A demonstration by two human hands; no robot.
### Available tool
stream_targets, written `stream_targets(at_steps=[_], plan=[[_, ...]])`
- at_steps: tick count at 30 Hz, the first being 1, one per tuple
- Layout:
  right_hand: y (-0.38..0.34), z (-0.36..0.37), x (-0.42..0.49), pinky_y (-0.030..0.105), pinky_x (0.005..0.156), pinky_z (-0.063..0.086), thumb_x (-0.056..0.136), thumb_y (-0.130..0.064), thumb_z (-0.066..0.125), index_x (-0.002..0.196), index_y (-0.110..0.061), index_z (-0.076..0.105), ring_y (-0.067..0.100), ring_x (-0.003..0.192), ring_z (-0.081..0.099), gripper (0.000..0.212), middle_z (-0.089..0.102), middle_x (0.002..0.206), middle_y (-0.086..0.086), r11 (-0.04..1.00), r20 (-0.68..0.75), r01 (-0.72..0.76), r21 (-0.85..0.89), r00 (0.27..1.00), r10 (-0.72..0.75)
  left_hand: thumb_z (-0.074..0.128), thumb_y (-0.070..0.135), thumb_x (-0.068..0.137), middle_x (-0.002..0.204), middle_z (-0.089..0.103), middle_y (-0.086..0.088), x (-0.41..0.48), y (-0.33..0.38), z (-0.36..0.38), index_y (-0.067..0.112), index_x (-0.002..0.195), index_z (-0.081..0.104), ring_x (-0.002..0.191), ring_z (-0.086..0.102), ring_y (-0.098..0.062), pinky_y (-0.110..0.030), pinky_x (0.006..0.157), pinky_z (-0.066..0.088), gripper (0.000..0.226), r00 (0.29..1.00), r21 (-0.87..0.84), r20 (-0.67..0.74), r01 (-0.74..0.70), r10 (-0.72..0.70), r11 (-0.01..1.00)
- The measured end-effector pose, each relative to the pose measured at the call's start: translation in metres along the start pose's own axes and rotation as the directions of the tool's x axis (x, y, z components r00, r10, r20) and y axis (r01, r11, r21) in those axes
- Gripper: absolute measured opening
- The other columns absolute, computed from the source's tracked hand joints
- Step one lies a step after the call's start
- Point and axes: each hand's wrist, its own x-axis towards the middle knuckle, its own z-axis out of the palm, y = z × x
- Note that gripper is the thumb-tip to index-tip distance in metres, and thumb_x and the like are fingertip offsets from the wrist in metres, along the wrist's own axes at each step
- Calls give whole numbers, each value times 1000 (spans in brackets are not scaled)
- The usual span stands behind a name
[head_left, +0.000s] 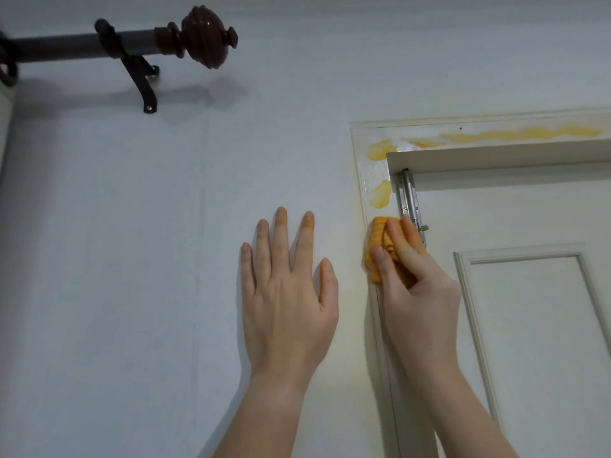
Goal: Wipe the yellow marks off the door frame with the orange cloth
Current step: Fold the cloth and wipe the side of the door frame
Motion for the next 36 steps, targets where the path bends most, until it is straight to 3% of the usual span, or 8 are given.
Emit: stream_targets(at_steps=[4, 9, 14, 19, 25, 30, 34, 36], plan=[[0, -2, -4, 13, 117, 38, 100, -23, 71, 143, -26, 64, -13, 143, 43, 43, 60, 149, -14, 993, -45, -63, 96, 997, 68, 22, 51, 112, 184, 8, -3, 0, 0, 0, 33, 174, 10, 171, 3, -25, -52, 138, 13, 66, 1000, -2, -7, -4, 4, 1000], [-4, 7, 3, 20, 120, 38, 97, -28, 75, 145, -30, 62, -10, 146, 40, 50, 49, 158, -16, 994, 11, 48, -96, 999, -48, 23, 52, 112, 184, 6, -1, 0, -1, 1, 34, 174, 8, 171, 2, -24, -51, 138, 12, 67, 1000, -7, 2, -7, 7, 1000], [-7, 12, 36, 16, 116, 40, 102, -28, 69, 146, -27, 62, -32, 129, 35, 44, 57, 154, -9, 997, -37, 50, -58, 998, -52, 23, 52, 112, 184, 6, -1, 1, -1, 2, 35, 174, 8, 171, 2, -24, -51, 138, 11, 66, 1000, -6, -4, -10, 10, 1000], [-9, 18, 21, 0, 113, 27, 103, -25, 66, 145, -29, 63, -16, 144, 38, 42, 51, 158, -13, 987, -17, 82, -141, 996, -86, 28, 50, 112, 183, 13, -2, 0, -1, 2, 34, 174, 15, 170, 10, -27, -52, 137, 15, 66, 1000, -14, -13, -11, 10, 1000], [-10, 23, 62, 34, 122, 41, 107, -22, 61, 147, -22, 62, 4, 150, 42, 41, 55, 156, -6, 983, -36, 130, -132, 990, -136, 27, 50, 112, 183, 13, -2, 1, -2, 6, 33, 174, 13, 171, 8, -26, -53, 137, 16, 66, 999, -10, -28, -23, 23, 1000], [-2, 31, 36, 30, 114, 35, 107, -19, 59, 147, -17, 60, 25, 136, 43, 41, 53, 154, -3, 914, -77, 215, -345, 964, -256, 25, 51, 112, 183, 13, -2, 0, -2, 7, 34, 174, 13, 170, 9, -26, -53, 137, 17, 66, 999, -16, -31, -26, 25, 1000], [-4, 31, 43, 43, 106, 42, 106, -19, 59, 135, -19, 60, 32, 122, 42, 29, 44, 139, 7, 925, -45, 177, -337, 978, -204, 27, 51, 111, 183, 16, -2, 1, -3, 9, 33, 174, 16, 170, 12, -26, -54, 136, 20, 66, 999, -15, -44, -26, 26, 1000], [-6, 27, 43, 36, 104, 41, 105, -20, 61, 135, -21, 63, 29, 121, 42, 30, 46, 135, 4, 925, -35, 197, -324, 975, -220, 27, 51, 111, 183, 16, -1, 1, -3, 10, 34, 174, 17, 170, 13, -26, -54, 136, 21, 66, 999, -16, -49, -25, 24, 1000]])
